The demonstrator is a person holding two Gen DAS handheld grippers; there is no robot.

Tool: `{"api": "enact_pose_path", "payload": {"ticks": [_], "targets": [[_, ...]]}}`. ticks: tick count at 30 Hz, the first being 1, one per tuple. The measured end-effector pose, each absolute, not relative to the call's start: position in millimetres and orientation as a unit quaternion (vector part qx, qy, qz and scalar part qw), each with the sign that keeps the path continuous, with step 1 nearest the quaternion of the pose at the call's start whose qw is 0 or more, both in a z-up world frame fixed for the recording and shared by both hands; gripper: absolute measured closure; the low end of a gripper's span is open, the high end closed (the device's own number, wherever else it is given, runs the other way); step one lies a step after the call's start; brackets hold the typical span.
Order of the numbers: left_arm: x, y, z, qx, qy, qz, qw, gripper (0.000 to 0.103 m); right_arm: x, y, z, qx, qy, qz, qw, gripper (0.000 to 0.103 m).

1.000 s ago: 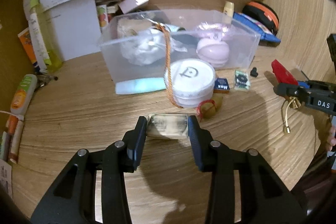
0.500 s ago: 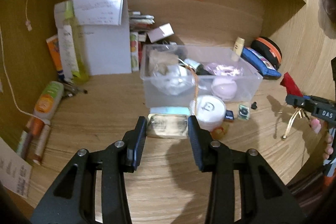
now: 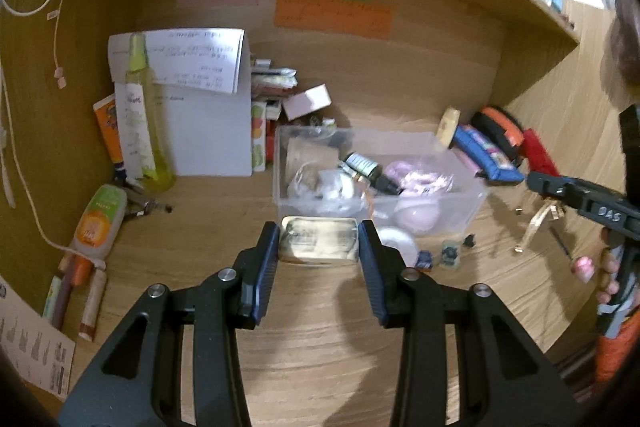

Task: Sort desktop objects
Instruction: 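Carry the brass tin and red pouch over the clear plastic box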

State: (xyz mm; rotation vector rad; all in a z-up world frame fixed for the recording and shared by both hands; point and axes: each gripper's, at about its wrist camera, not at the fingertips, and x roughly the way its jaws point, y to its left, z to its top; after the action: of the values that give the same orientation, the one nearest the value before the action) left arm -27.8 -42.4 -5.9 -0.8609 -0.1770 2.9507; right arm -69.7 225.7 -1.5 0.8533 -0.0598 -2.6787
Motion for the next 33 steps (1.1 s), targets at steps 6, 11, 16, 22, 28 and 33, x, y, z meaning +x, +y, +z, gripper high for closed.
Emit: {"api": "enact_pose_path", "payload": {"ticks": [6,11,16,22,28,33], "targets": [[-32,-56,13,-0.258,-0.086,0.962,0.038,0.064,-79,215,11,0.274,-0.04,-0.943,0.183,0.073],[-43,-65,21,-0.25,-0.08,0.965,0.025,0.064,-94,207,12,0.274,-0.047,-0.94,0.197,0.072],[-57,-76,23,-0.253,-0.088,0.963,0.025,0.064,-113,197,13,0.273,-0.048,-0.938,0.206,0.072],[-80,-77,26,-0.258,-0.086,0.962,0.039,0.064,-134,186,17,0.269,-0.044,-0.938,0.214,0.072],[-105,-73,20,-0.266,-0.086,0.959,0.05,0.064,-154,173,16,0.267,-0.038,-0.938,0.216,0.072],[-121,-72,11,-0.276,-0.089,0.955,0.06,0.064,-173,163,12,0.275,-0.039,-0.935,0.218,0.072]]}}
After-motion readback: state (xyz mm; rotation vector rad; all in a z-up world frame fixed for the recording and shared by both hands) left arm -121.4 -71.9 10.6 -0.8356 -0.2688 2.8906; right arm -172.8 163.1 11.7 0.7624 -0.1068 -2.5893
